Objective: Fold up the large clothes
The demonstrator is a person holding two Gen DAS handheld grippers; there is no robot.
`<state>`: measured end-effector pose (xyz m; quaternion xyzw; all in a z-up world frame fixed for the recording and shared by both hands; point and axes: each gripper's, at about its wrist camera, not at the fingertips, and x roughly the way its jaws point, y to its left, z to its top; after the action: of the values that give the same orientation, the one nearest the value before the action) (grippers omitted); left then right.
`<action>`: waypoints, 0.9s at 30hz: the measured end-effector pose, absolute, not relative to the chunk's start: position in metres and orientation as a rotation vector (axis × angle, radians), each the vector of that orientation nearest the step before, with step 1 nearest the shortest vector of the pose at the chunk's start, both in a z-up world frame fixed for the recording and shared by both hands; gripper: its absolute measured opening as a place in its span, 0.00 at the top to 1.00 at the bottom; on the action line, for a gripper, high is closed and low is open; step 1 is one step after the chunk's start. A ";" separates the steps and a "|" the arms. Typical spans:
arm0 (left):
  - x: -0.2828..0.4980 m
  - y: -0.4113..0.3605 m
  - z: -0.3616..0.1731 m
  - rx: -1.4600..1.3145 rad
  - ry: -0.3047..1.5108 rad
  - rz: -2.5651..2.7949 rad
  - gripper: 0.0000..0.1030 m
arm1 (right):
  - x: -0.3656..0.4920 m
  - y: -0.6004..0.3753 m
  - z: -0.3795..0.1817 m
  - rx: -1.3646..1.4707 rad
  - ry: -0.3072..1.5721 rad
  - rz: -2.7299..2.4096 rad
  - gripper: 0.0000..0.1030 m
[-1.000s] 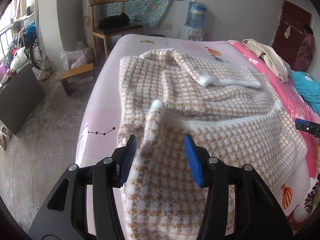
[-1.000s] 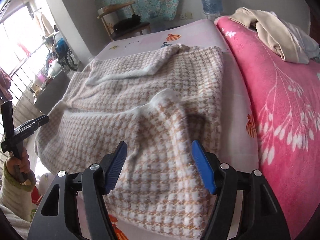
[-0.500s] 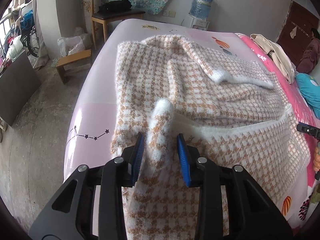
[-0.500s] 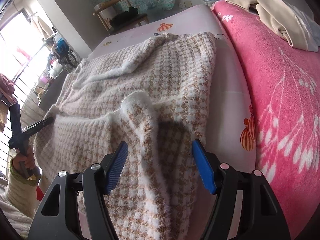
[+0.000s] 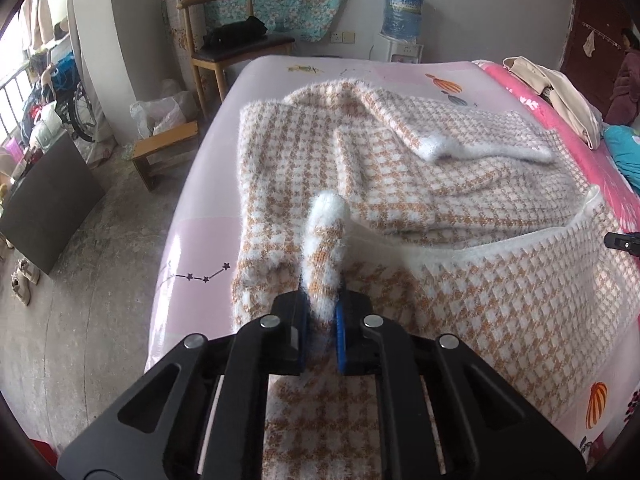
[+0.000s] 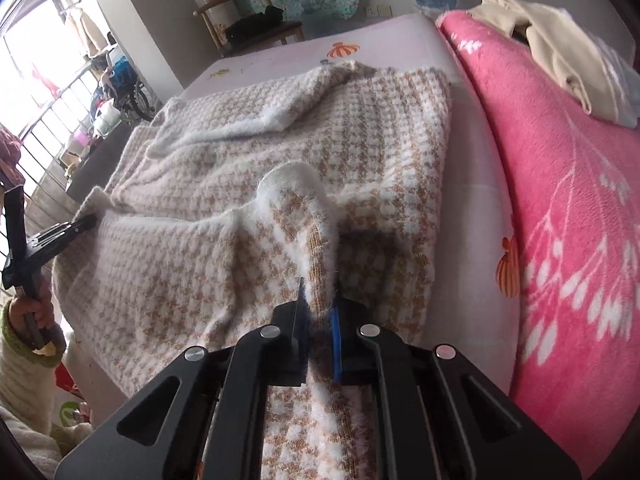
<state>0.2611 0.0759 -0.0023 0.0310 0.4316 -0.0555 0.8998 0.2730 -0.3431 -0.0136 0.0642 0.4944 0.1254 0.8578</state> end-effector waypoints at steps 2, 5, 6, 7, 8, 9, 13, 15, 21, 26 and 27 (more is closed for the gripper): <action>0.245 0.074 0.017 0.086 0.829 -0.107 0.92 | 0.256 -0.338 0.007 0.101 0.980 0.256 0.92; 0.218 0.072 0.048 0.112 0.734 -0.095 0.92 | 0.230 -0.334 0.041 0.071 0.894 0.242 0.93; 0.209 0.072 0.059 0.114 0.701 -0.095 0.92 | 0.223 -0.333 0.051 0.069 0.868 0.240 0.93; 0.202 0.072 0.070 0.114 0.672 -0.095 0.93 | 0.216 -0.333 0.062 0.066 0.841 0.239 0.93; 0.195 0.073 0.081 0.116 0.641 -0.095 0.93 | 0.210 -0.332 0.073 0.065 0.815 0.240 0.93; 0.190 0.073 0.091 0.116 0.613 -0.095 0.93 | 0.206 -0.331 0.084 0.061 0.789 0.242 0.93; 0.191 0.072 0.129 0.128 0.510 -0.093 0.93 | 0.208 -0.329 0.123 0.035 0.688 0.243 0.93; 0.207 0.073 0.143 0.136 0.483 -0.088 0.93 | 0.221 -0.331 0.139 0.039 0.654 0.247 0.93; 0.312 0.078 0.158 0.086 0.537 -0.105 0.93 | 0.303 -0.337 0.157 0.080 0.663 0.253 0.93; 0.416 0.068 0.134 0.107 0.644 -0.105 0.93 | 0.393 -0.337 0.132 0.087 0.752 0.212 0.93; 0.435 0.067 0.121 0.104 0.682 -0.110 0.93 | 0.409 -0.337 0.121 0.078 0.775 0.197 0.93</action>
<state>0.4348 0.0667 0.1213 0.0510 0.3342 -0.0536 0.9396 0.4085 -0.3366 0.1207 0.0382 0.3773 0.0961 0.9203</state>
